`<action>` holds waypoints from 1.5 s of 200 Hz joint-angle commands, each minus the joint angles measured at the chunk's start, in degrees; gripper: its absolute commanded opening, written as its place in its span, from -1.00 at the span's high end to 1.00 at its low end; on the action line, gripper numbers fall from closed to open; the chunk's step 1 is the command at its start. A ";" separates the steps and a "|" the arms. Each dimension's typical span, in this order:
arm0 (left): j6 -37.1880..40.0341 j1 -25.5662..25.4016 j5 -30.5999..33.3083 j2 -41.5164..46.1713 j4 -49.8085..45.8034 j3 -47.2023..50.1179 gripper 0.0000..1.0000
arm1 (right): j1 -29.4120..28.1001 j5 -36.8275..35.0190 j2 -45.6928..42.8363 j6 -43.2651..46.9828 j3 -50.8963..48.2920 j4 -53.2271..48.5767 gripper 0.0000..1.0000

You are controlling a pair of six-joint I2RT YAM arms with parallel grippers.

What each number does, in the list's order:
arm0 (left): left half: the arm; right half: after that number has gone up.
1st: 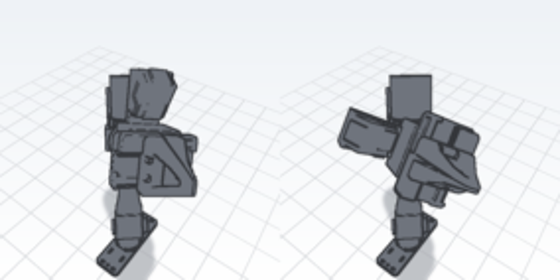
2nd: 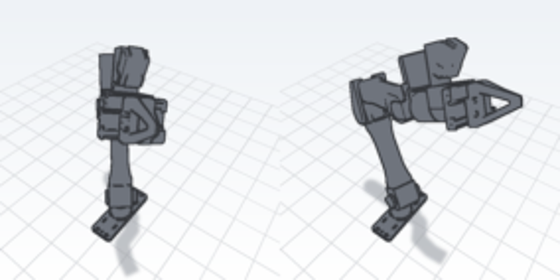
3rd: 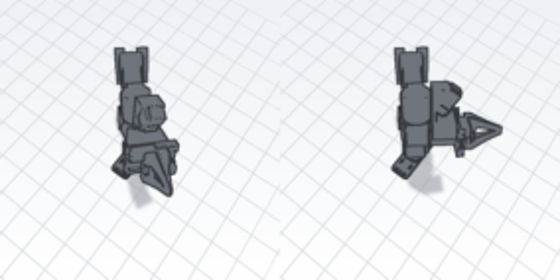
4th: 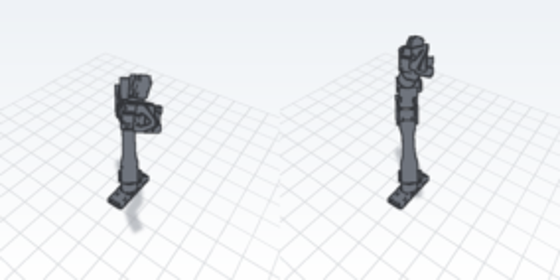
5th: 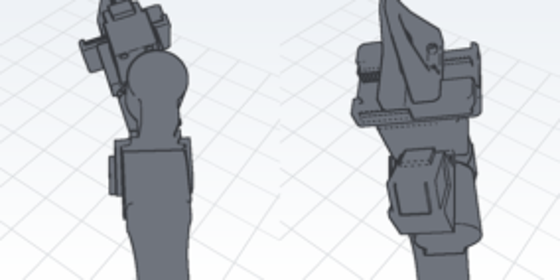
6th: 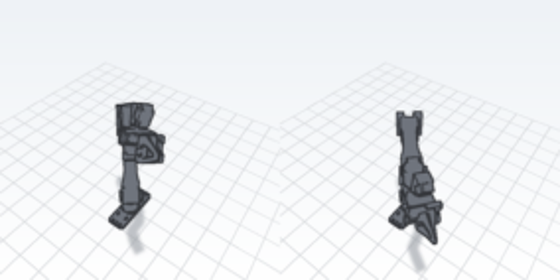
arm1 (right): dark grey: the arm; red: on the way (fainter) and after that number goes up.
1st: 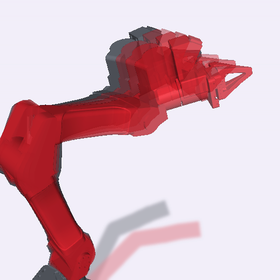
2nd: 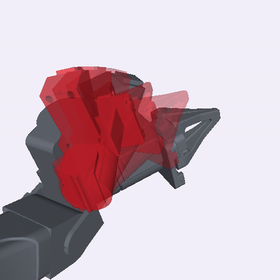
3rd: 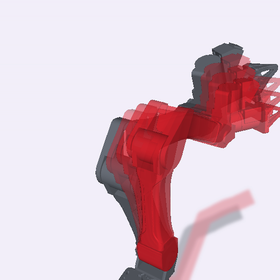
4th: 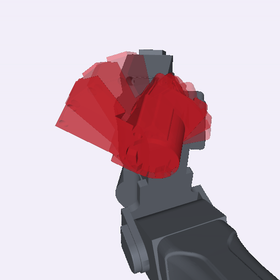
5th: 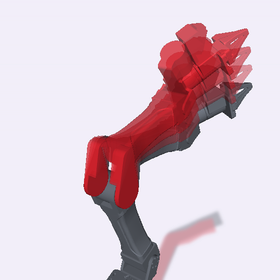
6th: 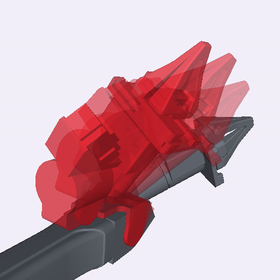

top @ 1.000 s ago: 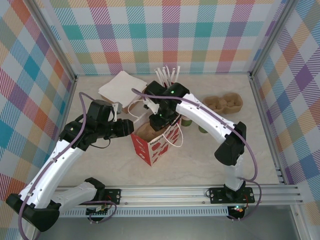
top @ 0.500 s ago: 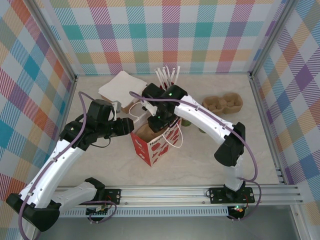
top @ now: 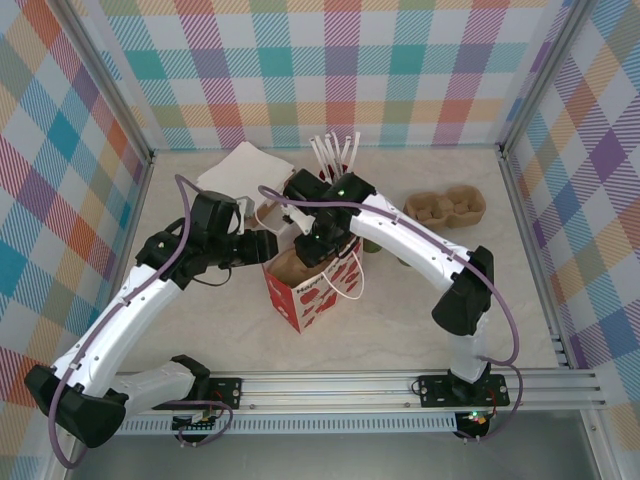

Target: Pack the takeout coffee

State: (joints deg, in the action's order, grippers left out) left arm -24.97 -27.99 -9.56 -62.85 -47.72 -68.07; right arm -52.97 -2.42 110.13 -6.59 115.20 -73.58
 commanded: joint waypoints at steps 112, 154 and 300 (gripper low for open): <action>0.29 0.16 4.81 -0.76 1.30 -1.78 0.04 | -1.87 0.80 -2.48 -0.97 -4.98 -1.87 0.38; 1.45 0.18 1.82 -0.28 2.87 -1.37 0.19 | -1.86 0.55 -0.86 -1.41 -5.19 -2.95 0.38; 2.94 -0.29 -1.86 1.75 6.42 -1.48 1.00 | -1.87 -0.30 3.21 -1.07 -7.28 -4.47 0.37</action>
State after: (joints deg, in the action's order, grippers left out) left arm -22.65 -28.10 -12.40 -63.02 -43.33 -68.45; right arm -54.26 -2.59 112.33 -7.68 109.10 -74.72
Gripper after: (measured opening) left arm 0.051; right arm 0.316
